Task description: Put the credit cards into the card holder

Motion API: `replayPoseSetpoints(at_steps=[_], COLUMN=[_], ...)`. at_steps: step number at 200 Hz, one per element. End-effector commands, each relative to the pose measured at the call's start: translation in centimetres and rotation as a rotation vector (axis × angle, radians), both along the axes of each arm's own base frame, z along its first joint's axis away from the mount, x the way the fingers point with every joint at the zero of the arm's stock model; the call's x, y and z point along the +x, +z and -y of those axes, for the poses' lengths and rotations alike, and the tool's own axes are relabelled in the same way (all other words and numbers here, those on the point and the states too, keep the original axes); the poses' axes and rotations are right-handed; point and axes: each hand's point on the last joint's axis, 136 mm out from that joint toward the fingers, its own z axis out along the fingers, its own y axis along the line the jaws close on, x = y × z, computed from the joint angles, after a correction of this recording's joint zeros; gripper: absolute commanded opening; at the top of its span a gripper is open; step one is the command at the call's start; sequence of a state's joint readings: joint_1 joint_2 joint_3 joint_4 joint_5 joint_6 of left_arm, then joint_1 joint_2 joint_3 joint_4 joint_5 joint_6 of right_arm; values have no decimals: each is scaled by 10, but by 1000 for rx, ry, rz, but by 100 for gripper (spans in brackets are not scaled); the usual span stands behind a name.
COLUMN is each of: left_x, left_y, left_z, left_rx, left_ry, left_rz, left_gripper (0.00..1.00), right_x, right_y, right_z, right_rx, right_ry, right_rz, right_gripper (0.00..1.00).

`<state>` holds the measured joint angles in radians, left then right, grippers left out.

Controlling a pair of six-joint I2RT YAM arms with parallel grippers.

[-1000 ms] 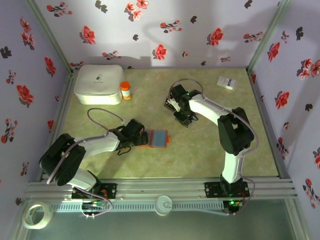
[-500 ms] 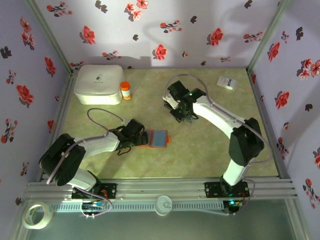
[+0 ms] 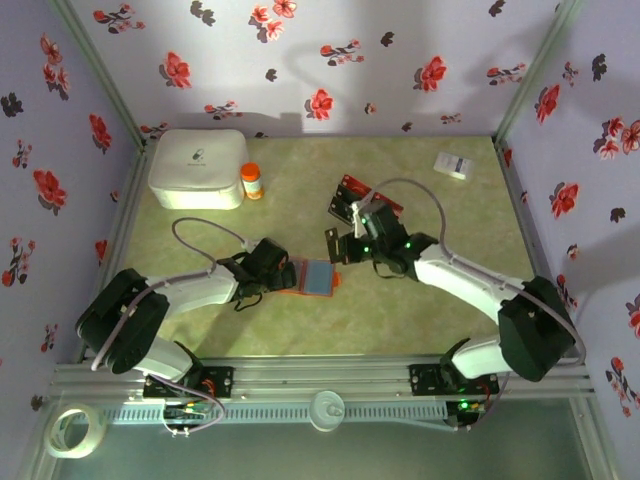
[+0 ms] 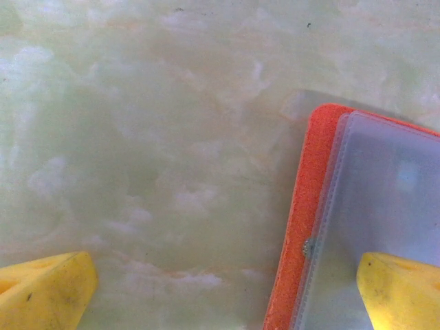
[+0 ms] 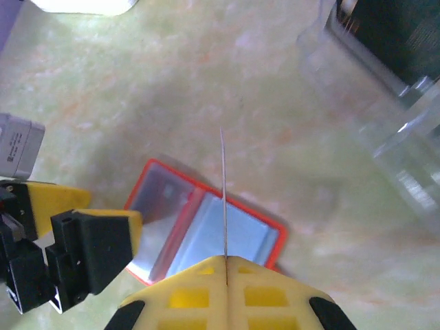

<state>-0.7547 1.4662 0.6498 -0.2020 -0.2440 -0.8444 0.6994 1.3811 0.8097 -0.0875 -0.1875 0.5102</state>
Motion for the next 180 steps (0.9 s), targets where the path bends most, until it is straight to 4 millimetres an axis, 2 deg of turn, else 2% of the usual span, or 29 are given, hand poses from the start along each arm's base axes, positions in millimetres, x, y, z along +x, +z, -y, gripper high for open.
replayPoseSetpoints(at_steps=[1, 35, 81, 180], left_x=[-28, -33, -36, -37], left_y=[-25, -27, -29, -30], left_z=[-48, -53, -55, -56], left_rx=[165, 169, 170, 169], left_ry=[75, 87, 92, 92], left_rz=[-93, -99, -104, -101], left_gripper=[100, 100, 100, 100], right_x=[4, -9, -12, -16], right_y=[31, 1, -27, -50], right_z=[-34, -46, -51, -41], right_rx=[322, 373, 451, 429], right_ry=[-95, -148, -204, -258], right_rz=[10, -5, -32, -35], right_gripper=[0, 0, 0, 0])
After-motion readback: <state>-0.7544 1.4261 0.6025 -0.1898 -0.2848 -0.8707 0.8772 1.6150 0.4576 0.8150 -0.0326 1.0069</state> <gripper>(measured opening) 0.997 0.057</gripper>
